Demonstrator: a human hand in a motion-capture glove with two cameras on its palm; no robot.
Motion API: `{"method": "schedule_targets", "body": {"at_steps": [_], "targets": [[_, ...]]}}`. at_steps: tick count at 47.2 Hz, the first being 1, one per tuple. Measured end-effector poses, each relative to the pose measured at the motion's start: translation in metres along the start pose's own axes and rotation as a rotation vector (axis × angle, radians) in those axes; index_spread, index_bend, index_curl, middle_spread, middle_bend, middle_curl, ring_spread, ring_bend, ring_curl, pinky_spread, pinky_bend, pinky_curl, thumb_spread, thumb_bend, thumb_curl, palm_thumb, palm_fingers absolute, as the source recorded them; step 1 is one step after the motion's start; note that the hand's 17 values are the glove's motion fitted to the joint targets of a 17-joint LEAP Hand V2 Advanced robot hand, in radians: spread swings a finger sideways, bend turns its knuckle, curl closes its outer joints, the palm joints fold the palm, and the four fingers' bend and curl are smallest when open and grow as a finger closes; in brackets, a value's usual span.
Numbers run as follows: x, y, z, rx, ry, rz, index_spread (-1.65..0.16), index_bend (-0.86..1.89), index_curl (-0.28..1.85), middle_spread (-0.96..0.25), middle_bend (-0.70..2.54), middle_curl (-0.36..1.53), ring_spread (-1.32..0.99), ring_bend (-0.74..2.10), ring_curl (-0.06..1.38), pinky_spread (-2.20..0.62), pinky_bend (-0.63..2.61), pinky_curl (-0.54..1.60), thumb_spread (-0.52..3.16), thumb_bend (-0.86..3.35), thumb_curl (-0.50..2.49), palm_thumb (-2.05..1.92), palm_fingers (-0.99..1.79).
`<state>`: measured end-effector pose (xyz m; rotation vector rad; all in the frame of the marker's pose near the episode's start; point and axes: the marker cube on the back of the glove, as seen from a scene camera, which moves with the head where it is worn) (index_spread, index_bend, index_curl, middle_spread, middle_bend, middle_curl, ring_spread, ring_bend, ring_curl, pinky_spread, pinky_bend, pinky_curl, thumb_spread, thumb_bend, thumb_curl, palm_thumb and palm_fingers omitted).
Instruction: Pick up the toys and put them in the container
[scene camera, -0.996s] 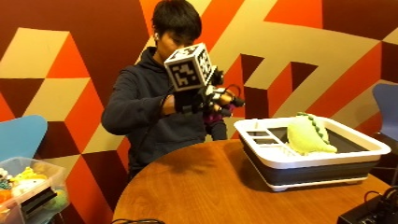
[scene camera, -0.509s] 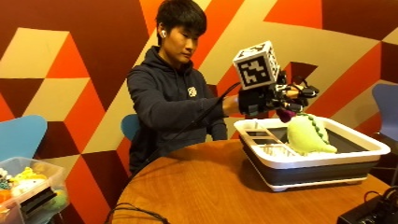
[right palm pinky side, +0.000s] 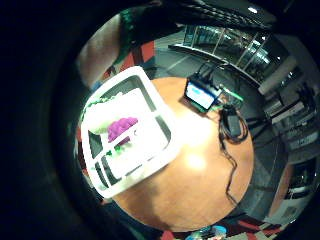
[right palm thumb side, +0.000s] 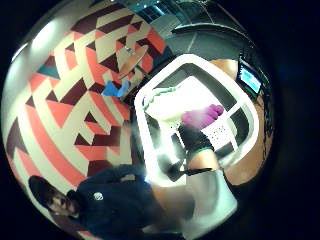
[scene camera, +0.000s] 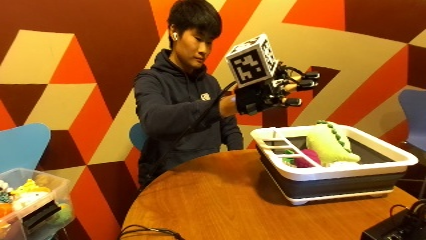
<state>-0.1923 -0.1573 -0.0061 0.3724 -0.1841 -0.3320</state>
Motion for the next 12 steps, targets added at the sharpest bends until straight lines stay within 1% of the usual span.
{"method": "schedule_targets", "body": {"at_steps": [4, 12], "targets": [[0.002, 0.016, -0.015, 0.028, 0.012, -0.015, -0.19, 0.29, 0.5, 0.05, 0.08, 0.27, 0.01, 0.1, 0.14, 0.07, 0.74, 0.36, 1.23, -0.02, 0.48, 0.45, -0.26], [0.007, 0.066, -0.033, 0.044, 0.115, -0.049, -0.2, 0.35, 0.51, 0.05, 0.11, 0.24, 0.01, 0.1, 0.11, 0.07, 0.7, 0.34, 1.26, -0.01, 0.45, 0.43, -0.21]]}}
